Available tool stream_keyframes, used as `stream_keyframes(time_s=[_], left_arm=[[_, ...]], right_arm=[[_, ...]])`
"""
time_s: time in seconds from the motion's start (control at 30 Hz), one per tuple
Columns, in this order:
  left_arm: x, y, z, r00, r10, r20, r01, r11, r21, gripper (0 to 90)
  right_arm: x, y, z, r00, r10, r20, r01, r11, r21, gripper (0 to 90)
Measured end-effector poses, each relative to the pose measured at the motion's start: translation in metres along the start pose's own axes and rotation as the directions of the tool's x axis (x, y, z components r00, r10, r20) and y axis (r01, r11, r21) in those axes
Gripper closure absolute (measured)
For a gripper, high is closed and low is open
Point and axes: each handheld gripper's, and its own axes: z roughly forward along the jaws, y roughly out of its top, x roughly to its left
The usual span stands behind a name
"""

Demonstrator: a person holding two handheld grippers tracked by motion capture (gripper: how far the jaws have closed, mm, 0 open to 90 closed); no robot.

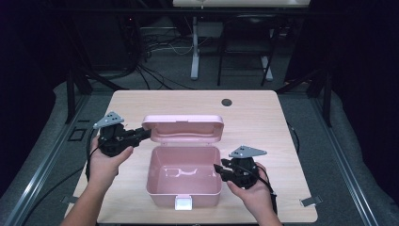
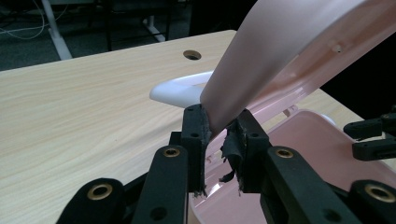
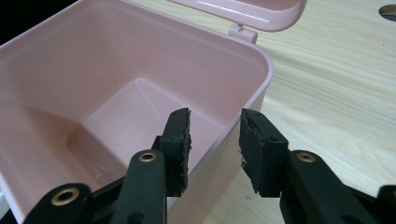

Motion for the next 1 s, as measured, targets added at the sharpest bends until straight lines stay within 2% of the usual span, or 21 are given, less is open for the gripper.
stream_keyframes(time_s=[0.5, 1.0], left_arm=[[0.008, -0.007, 0.013, 0.9996, -0.029, -0.005, 0.029, 0.9995, 0.008, 77.3], [0.009, -0.008, 0.019, 0.9992, -0.031, -0.027, 0.031, 0.9994, 0.014, 78.7]], right_arm=[[-0.001, -0.001, 0.001, 1.0, 0.006, -0.003, -0.006, 1.0, 0.0, 63.6], [-0.001, -0.001, 0.001, 1.0, 0.009, -0.002, -0.009, 1.0, -0.004, 63.6]])
